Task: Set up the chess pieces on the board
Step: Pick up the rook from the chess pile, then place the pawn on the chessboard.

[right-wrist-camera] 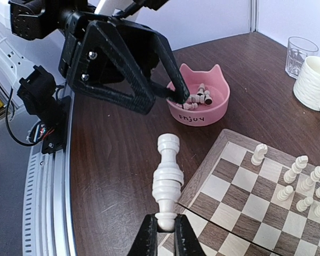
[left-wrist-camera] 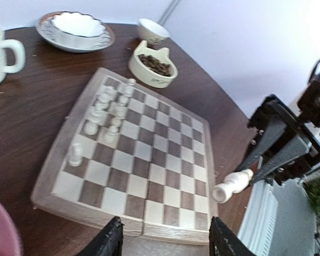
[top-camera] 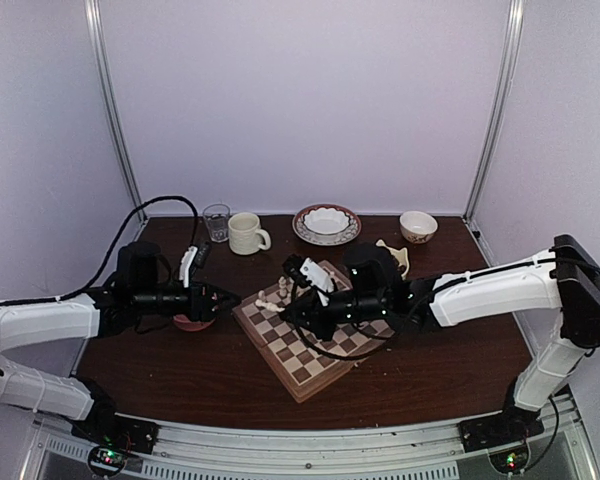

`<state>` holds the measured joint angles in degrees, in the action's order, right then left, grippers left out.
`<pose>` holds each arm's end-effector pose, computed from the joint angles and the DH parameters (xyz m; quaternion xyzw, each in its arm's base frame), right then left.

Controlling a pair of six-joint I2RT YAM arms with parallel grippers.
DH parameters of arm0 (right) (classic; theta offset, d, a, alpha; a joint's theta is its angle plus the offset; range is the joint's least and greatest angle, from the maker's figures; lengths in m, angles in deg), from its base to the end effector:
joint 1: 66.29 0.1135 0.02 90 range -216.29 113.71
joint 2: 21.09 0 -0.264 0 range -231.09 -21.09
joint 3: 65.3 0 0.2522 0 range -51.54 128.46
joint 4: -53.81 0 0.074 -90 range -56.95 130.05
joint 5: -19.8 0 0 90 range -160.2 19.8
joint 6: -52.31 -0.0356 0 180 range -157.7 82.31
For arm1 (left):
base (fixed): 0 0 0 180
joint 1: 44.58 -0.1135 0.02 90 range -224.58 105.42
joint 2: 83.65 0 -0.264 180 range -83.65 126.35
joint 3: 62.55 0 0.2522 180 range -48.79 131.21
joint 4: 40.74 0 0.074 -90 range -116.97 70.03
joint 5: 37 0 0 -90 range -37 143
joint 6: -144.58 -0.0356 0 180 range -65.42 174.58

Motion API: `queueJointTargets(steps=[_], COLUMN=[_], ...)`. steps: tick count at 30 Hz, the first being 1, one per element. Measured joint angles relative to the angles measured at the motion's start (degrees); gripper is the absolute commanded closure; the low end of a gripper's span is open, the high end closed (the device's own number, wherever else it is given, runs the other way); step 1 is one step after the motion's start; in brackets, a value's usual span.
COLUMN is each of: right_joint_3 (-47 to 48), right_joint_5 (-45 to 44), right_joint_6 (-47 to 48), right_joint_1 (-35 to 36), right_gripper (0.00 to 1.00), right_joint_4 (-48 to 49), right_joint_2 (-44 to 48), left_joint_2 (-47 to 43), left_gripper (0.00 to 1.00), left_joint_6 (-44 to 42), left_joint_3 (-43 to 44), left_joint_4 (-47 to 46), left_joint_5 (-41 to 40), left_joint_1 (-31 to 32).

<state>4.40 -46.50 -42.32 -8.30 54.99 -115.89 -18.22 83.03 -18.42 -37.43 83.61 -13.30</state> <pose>0.1829 0.3196 0.2264 -0.4684 0.6828 0.4244 0.3664 0.1960 -0.1403 0.2184 0.1626 0.8079 -0.4521 0.3412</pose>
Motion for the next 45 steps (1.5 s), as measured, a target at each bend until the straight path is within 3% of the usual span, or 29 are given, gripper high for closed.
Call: queueJointTargets(steps=[5,12,18,29,33,38,45], right_joint_3=[-0.50,-0.50,-0.50,-0.48,0.37,4.26,25.66], right_joint_5=[2.12,4.04,5.68,5.75,4.20,0.42,-2.19], right_joint_6=[0.17,0.22,0.17,0.17,0.31,0.79,3.69], right_joint_1=[0.00,0.00,0.00,-0.15,-0.13,-0.13,-0.68], right_gripper=[1.00,1.00,1.00,1.00,1.00,1.00,1.00], right_joint_4=[1.68,2.78,2.89,2.25,0.59,-5.73,-33.44], right_joint_2=[0.98,1.01,1.01,0.94,0.59,-1.33,-9.49], left_joint_2=[4.42,6.60,7.30,7.85,7.43,5.16,0.42], left_gripper=[0.46,0.51,0.71,0.99,1.00,1.00,1.00], left_joint_6=[0.81,1.01,1.22,0.59,-0.76,-3.32,-5.25], left_joint_3=[0.22,2.51,2.99,3.82,4.24,5.57,6.08], left_joint_4=[-6.25,-7.89,-8.37,-7.65,-4.20,4.68,13.77], left_joint_5=[9.05,13.62,14.75,15.02,11.17,-1.18,-17.05], left_joint_1=[2.27,4.79,5.03,5.16,5.22,5.27,5.27])
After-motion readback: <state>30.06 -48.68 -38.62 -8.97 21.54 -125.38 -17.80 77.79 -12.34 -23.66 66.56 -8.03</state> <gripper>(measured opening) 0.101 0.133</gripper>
